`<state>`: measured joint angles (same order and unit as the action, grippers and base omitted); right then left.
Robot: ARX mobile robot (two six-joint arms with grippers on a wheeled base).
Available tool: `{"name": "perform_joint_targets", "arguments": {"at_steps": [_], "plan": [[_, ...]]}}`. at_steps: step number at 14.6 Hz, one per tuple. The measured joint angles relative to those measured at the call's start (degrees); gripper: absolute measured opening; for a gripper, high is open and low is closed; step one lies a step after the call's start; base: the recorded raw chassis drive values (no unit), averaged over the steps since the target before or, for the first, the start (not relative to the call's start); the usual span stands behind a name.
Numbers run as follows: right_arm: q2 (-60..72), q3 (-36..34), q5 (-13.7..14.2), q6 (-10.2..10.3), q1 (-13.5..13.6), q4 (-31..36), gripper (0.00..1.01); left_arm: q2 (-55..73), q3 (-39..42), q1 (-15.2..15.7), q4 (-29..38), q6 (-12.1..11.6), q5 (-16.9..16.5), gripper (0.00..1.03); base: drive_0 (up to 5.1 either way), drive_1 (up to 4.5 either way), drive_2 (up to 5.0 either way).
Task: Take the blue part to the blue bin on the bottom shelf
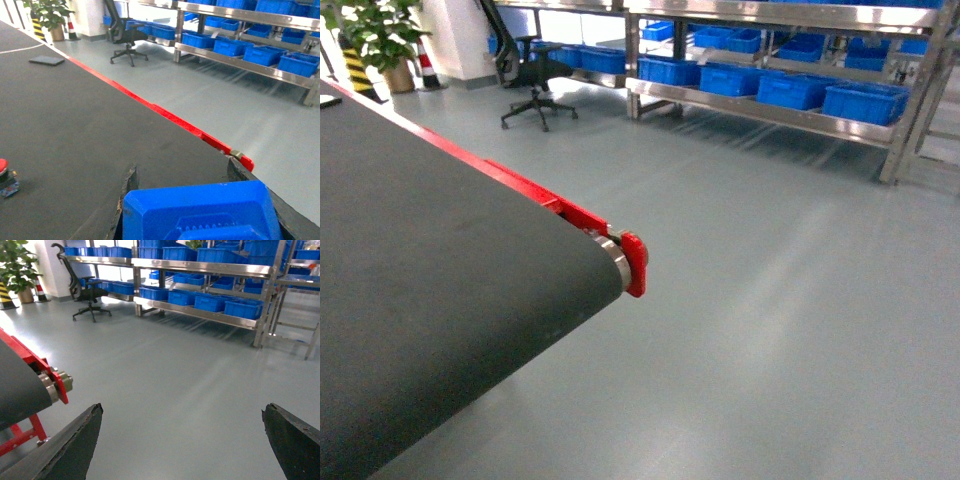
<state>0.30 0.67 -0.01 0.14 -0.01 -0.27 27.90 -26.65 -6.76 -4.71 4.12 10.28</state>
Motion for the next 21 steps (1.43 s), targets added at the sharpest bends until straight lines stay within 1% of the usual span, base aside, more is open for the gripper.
{"name": "perform_joint_targets", "arguments": {"at_steps": [21], "plan": [[0.00, 0.00, -0.02, 0.00, 0.00, -0.02, 0.98, 0.07, 0.00, 0.00, 0.00, 0.00, 0.00, 0.44, -1.6, -1.58, -1.6]]}}
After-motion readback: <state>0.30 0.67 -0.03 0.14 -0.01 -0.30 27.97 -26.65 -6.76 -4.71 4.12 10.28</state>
